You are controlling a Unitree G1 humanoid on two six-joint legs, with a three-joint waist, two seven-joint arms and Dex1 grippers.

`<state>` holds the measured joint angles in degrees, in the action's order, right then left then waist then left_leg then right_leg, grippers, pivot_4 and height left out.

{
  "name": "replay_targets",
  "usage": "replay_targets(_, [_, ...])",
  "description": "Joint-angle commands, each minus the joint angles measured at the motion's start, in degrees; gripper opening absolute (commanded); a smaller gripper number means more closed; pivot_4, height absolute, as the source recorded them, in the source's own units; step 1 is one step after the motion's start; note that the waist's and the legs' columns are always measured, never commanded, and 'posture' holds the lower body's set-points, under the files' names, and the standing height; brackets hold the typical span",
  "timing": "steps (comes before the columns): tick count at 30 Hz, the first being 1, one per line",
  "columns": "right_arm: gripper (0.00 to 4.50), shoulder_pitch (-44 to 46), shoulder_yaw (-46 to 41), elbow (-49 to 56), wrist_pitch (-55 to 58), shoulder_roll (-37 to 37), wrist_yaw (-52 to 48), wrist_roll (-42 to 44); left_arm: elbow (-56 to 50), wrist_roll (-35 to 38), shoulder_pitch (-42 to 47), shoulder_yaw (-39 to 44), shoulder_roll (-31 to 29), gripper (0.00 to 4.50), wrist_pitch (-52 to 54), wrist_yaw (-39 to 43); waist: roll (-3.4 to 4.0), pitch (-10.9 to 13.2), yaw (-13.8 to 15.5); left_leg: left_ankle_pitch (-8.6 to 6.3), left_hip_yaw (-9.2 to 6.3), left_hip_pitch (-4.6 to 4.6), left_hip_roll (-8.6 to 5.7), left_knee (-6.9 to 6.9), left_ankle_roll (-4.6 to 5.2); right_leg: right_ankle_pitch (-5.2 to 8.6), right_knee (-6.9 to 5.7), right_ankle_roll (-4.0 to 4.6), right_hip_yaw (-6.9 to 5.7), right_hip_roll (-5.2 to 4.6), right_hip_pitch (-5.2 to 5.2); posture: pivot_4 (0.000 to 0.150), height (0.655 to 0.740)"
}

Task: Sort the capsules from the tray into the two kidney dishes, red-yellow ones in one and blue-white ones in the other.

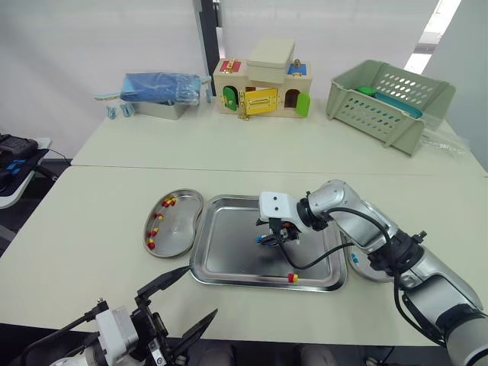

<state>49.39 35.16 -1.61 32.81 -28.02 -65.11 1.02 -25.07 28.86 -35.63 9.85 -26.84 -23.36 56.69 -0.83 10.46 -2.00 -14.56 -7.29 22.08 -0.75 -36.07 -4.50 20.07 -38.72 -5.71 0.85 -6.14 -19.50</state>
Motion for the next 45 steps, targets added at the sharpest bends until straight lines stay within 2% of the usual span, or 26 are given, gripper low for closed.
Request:
replay_targets(1, [2.56, 2.7, 0.3, -1.5, -2.4, 0.8, -0.5, -2.5, -2.5, 0.0, -0.7, 0.1, -0.5, 4.50, 0.5, -1.0, 0.00, 0.0, 0.0, 0.00, 0.02, 0.00, 0.00, 0.00, 0.00, 0.00, -0.03, 0.00, 0.02, 0.00, -0.04, 0.150, 0.7400])
replay_targets(21, [2.56, 3.4, 1.4, -11.2, -9.6, 4.7, -1.5, -10.7, -0.1, 0.6, -1.5, 0.4, -0.4, 4.50, -1.0, -0.2, 0.01, 0.0, -0.4, 0.00, 0.09, 0.02, 0.18, 0.01, 0.00, 0.00, -0.10, 0.08, 0.08, 0.17, -0.14, 0.150, 0.7400])
replay_targets(25, [1.81, 3.5, 1.1, -11.9, -10.2, 5.4, -1.6, -11.2, 0.6, 0.6, -1.7, 0.4, -0.3, 4.50, -1.6, 0.2, 0.01, 0.0, -0.5, 0.00, 0.08, 0.01, 0.29, 0.01, -0.01, -0.03, -0.10, 0.18, 0.07, 0.31, -0.15, 0.150, 0.7400])
replay_targets(32, [0.12, 3.2, 0.6, -12.2, -10.9, 5.7, -2.5, -11.4, 1.8, 0.7, -2.3, 0.4, 0.1, 4.50, -2.9, 1.0, 0.01, 0.0, -0.5, -0.01, 0.07, 0.01, 0.33, 0.02, -0.01, -0.01, -0.13, 0.26, 0.08, 0.35, -0.18, 0.150, 0.7400])
replay_targets(41, [0.02, 2.7, -1.8, -11.1, -11.3, 5.7, -3.2, -9.1, 2.3, 0.7, -2.4, 0.1, 0.2, 4.50, -3.6, 1.2, 0.02, 0.0, -0.5, -0.01, 0.07, 0.01, 0.34, 0.02, -0.02, -0.01, -0.13, 0.27, 0.08, 0.37, -0.20, 0.150, 0.7400])
replay_targets(45, [0.02, 1.4, -7.2, -7.2, -10.3, 4.6, -4.6, -3.8, 2.2, 0.6, -2.4, -0.1, 0.1, 4.50, -3.5, 1.5, 0.02, 0.0, -0.5, -0.01, 0.08, 0.02, 0.34, 0.02, -0.02, -0.01, -0.13, 0.28, 0.09, 0.37, -0.19, 0.150, 0.7400])
